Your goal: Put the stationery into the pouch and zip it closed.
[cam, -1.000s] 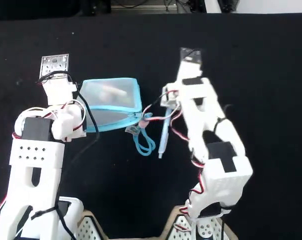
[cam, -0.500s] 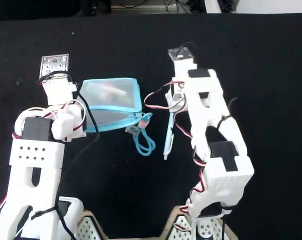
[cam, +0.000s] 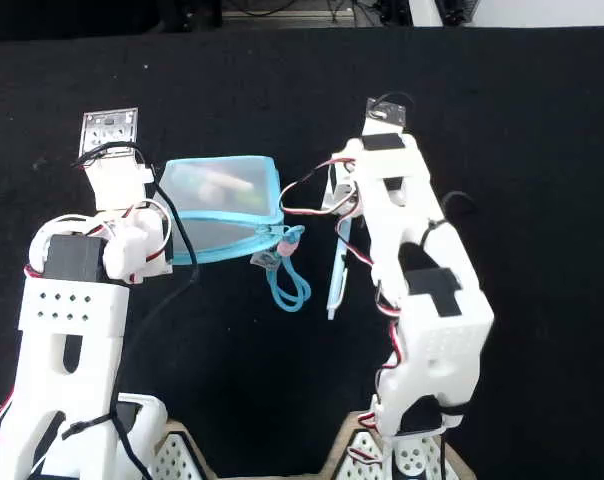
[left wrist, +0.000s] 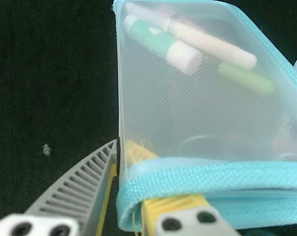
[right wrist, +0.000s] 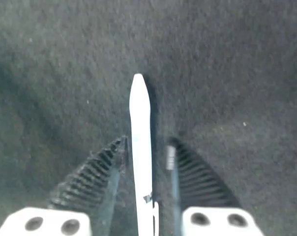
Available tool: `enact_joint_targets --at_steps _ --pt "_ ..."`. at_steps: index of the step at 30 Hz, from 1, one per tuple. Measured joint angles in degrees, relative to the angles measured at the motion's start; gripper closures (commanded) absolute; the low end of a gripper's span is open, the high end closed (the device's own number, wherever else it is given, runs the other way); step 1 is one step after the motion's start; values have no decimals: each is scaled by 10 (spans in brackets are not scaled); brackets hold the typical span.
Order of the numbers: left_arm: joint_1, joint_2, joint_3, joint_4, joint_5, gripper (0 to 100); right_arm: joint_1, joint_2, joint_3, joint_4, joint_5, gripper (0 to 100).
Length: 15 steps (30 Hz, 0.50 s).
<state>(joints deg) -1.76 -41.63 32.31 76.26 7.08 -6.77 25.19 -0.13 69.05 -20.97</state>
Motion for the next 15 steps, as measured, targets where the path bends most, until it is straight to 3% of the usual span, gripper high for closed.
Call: enact_joint_targets --at_steps 4,8,15 --pt "0 0 0 0 0 968 -1 46 -37 0 0 863" --pt "0 0 0 0 0 968 -1 83 -75 2 3 993" --pt "-11 0 0 0 0 967 -4 99 -126 68 207 988"
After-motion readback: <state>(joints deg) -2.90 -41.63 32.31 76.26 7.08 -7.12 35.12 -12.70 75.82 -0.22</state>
